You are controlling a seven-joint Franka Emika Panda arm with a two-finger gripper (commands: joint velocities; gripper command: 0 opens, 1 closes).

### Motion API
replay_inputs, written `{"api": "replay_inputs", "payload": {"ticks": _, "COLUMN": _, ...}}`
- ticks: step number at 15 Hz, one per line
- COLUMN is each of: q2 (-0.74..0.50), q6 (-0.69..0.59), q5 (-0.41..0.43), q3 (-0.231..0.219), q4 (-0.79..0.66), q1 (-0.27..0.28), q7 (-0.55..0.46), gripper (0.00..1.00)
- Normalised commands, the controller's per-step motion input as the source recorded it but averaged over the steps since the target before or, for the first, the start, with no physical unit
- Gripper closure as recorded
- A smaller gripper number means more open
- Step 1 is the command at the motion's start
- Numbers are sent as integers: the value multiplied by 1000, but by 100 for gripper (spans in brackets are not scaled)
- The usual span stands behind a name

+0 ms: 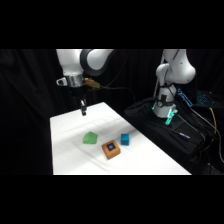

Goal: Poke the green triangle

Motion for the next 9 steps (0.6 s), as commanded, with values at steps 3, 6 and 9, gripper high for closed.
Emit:
{"api": "replay_inputs", "payload": {"ticks": 3, "q2": 321, "q6": 199, "q5": 137, "q3": 49, "q4": 213, "q1": -58, "q7": -69, "gripper": 95}}
{"api": "replay_inputs", "payload": {"ticks": 6, "q2": 342, "q6": 167, "q5": 149, "q3": 83, "q4": 234, "q1": -67, "q7": -63, "gripper": 93}}
{"api": "replay_inputs", "payload": {"ticks": 9, "q2": 353, "q6": 127, "q5": 162, "q3": 115, "q4": 254, "q1": -80, "q7": -80, "gripper": 96}}
